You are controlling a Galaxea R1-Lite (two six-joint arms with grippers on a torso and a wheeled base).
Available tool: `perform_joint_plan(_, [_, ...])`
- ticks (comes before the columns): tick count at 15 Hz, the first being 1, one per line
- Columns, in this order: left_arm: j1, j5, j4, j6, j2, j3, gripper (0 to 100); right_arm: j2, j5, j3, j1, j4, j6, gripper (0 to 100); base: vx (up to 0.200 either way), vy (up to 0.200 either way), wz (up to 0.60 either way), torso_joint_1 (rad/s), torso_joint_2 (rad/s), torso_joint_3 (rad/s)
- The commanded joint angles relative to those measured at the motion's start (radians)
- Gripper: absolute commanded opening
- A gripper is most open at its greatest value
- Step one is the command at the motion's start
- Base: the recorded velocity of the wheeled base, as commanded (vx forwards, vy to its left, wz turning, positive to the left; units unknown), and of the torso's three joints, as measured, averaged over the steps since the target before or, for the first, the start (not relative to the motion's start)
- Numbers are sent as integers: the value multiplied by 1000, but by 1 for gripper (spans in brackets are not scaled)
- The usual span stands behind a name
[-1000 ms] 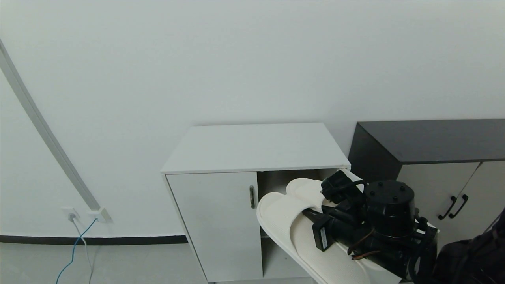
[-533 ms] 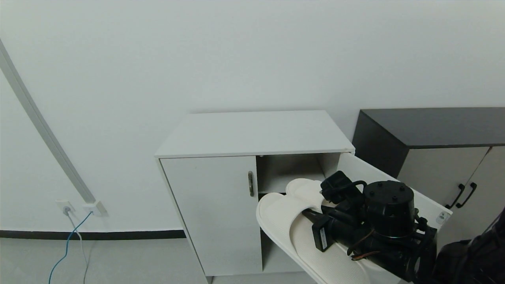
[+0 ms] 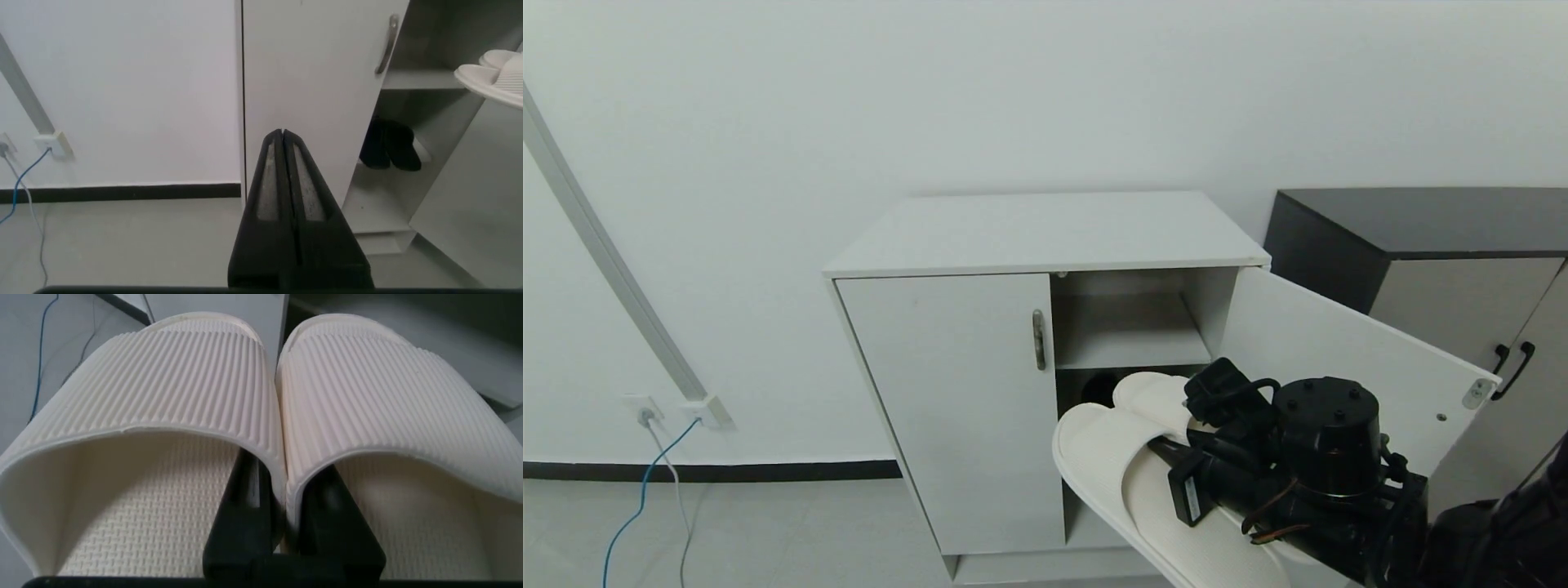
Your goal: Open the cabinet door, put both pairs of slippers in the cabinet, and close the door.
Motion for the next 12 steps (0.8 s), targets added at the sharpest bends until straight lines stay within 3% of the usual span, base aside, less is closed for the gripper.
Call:
perform_joint_plan(1, [1, 0, 0, 0, 1, 0, 0, 1, 0, 0, 2, 0, -2, 0, 0, 0, 0, -178, 500, 330])
perform_joint_plan(12, [1, 0, 0, 0, 1, 0, 0, 3, 0, 17, 4, -29, -9, 0, 0, 0, 0, -122, 465, 345])
